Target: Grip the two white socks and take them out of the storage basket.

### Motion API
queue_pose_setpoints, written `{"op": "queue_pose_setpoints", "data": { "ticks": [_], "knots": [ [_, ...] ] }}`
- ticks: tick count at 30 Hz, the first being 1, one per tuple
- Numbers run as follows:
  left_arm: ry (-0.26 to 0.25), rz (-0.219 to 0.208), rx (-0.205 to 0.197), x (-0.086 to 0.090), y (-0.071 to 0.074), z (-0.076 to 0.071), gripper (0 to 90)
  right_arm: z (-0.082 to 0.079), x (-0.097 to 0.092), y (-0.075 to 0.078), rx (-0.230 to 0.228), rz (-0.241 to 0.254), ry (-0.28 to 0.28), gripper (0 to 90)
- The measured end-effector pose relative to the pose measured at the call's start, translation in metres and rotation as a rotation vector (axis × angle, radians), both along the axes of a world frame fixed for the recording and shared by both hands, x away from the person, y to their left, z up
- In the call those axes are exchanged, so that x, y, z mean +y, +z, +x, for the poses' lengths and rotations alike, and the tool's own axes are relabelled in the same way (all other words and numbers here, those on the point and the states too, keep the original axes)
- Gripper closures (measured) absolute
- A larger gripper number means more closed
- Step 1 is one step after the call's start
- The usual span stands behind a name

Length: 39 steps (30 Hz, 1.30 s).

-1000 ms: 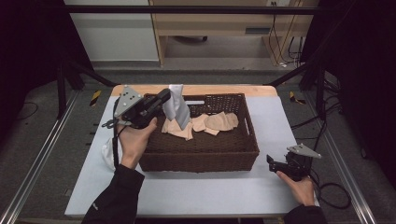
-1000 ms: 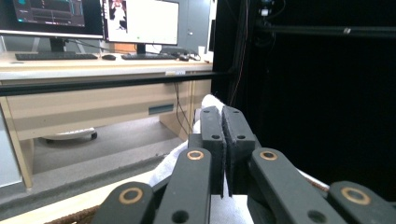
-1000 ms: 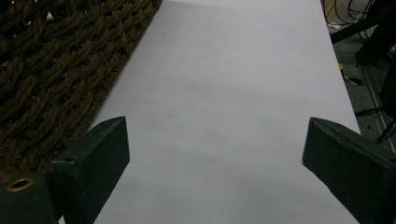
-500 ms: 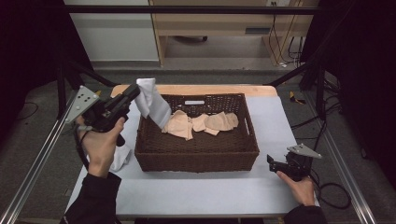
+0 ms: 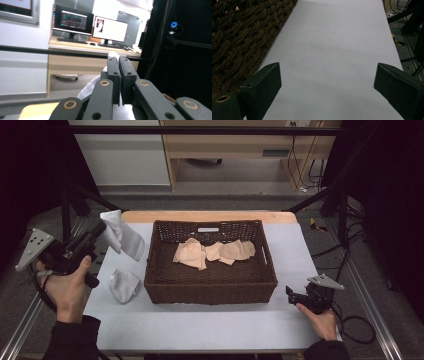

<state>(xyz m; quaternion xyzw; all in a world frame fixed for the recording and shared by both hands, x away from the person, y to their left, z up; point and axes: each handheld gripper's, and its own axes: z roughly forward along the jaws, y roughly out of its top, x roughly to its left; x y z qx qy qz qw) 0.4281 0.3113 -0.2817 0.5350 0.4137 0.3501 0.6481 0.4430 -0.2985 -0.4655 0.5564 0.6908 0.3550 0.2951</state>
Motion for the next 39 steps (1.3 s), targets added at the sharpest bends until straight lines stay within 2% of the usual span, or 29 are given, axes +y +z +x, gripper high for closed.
{"op": "queue_pose_setpoints", "data": {
  "ticks": [1,4,5,6,8,12,13,14,17,18,20,21,22,24,25,26,28,29,30,31,32,33,36,39],
  "knots": [
    [0.0,0.0,0.0,0.0,0.0,0.0,88.0,0.0,0.0,0.0,0.0,0.0,0.0,7.6],
    [0.037,-0.006,0.036,0.018,-0.018,-0.003,87.9,0.0,0.0,0.0,-0.001,0.0,0.001,7.7],
    [0.037,-0.006,0.036,0.018,-0.018,-0.003,88.0,0.0,0.0,0.0,-0.002,0.0,0.001,7.7],
    [0.053,0.001,0.066,0.026,-0.03,-0.004,87.9,0.0,0.0,0.0,-0.002,0.001,0.001,7.7],
    [0.068,0.006,0.094,0.033,-0.044,-0.004,88.0,0.0,0.0,0.0,-0.001,-0.001,0.0,7.7],
    [0.084,0.006,0.149,0.042,-0.065,-0.003,87.9,0.0,0.0,0.0,0.0,-0.002,0.001,7.7],
    [0.084,0.006,0.149,0.042,-0.065,-0.003,88.0,0.0,0.0,0.0,0.0,-0.002,0.001,7.7],
    [0.089,0.014,0.179,0.044,-0.075,-0.001,87.9,0.0,0.0,0.0,0.0,-0.003,0.001,7.7],
    [0.088,0.044,0.229,0.043,-0.087,0.002,87.9,0.0,0.0,0.0,0.0,0.0,0.0,7.7],
    [0.088,0.044,0.229,0.043,-0.087,0.002,87.9,0.0,0.0,0.0,0.0,0.0,0.0,7.7],
    [0.077,0.084,0.288,0.038,-0.102,0.006,87.8,-0.001,0.0,0.0,-0.002,0.002,0.0,7.7],
    [0.077,0.084,0.288,0.038,-0.102,0.006,87.8,-0.001,0.0,0.0,-0.002,0.002,0.0,7.7],
    [0.072,0.099,0.326,0.035,-0.112,0.009,87.8,0.0,0.0,0.0,-0.003,-0.001,0.003,7.7],
    [0.066,0.109,0.36,0.033,-0.122,0.012,87.7,0.0,0.0,0.0,0.0,-0.005,0.005,7.7],
    [0.066,0.109,0.36,0.033,-0.122,0.012,87.6,0.0,0.001,0.0,0.002,-0.005,0.005,7.7],
    [0.062,0.133,0.394,0.029,-0.132,0.014,87.6,0.0,0.001,0.0,0.002,-0.006,0.006,7.7],
    [0.056,0.158,0.426,0.026,-0.14,0.016,87.4,0.0,0.0,0.0,0.001,-0.006,0.005,7.7],
    [0.056,0.158,0.426,0.026,-0.14,0.016,87.2,0.0,0.0,0.0,0.001,-0.006,0.005,7.7],
    [0.053,0.173,0.448,0.023,-0.147,0.017,86.9,-0.001,0.001,0.0,-0.001,-0.004,0.004,7.7],
    [0.053,0.173,0.448,0.023,-0.147,0.017,86.5,-0.001,0.001,0.0,-0.001,-0.004,0.004,7.7],
    [0.046,0.188,0.47,0.02,-0.152,0.017,84.9,-0.001,0.0,0.0,-0.004,-0.002,0.005,7.7],
    [0.043,0.199,0.475,0.019,-0.155,0.018,83.4,-0.001,0.0,0.0,-0.004,-0.003,0.004,7.7],
    [0.039,0.228,0.496,0.015,-0.162,0.019,72.4,-0.002,0.001,0.0,-0.001,-0.002,0.006,7.7],
    [0.042,0.229,0.484,0.014,-0.162,0.018,61.6,-0.003,0.001,0.0,-0.005,-0.003,0.007,7.7]
  ]
}}
